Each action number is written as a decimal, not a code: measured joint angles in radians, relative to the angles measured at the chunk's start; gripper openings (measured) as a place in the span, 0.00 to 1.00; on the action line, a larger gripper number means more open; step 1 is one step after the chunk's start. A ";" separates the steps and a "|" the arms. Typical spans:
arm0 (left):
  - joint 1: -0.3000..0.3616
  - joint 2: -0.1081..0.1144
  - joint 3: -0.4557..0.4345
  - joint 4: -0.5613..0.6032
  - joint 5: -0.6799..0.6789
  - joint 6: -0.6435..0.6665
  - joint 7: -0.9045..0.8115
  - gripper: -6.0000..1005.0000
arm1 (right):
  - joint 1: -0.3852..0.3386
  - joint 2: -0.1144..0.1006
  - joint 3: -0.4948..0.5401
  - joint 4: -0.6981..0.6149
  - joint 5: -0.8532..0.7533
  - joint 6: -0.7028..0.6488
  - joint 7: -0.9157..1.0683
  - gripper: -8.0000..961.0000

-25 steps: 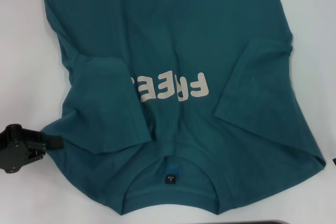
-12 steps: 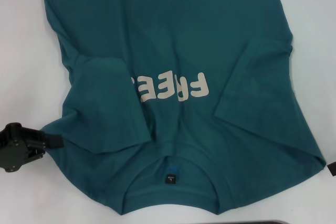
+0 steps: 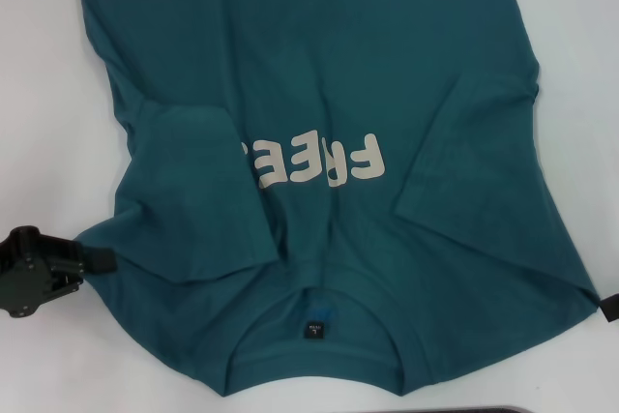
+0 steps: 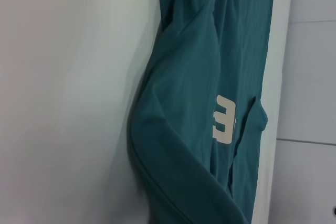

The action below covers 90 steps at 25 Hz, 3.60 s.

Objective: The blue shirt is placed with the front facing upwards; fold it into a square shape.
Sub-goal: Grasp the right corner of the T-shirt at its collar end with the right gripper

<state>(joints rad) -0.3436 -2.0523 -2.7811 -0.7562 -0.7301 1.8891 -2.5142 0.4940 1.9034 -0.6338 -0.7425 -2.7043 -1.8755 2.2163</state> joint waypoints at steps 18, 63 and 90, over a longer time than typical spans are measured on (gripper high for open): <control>0.000 0.002 0.000 0.000 0.000 -0.001 0.002 0.02 | 0.004 -0.027 0.088 0.026 0.040 -0.087 -0.032 0.72; 0.003 0.003 0.000 0.000 0.000 0.001 0.000 0.02 | 0.017 -0.003 0.071 0.068 -0.015 0.017 0.015 0.74; 0.006 0.003 -0.002 0.000 0.000 0.007 0.000 0.02 | 0.044 0.002 0.038 0.095 -0.015 0.036 0.053 0.71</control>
<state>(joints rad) -0.3374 -2.0493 -2.7827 -0.7562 -0.7301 1.8958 -2.5142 0.5383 1.9052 -0.5963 -0.6471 -2.7197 -1.8391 2.2690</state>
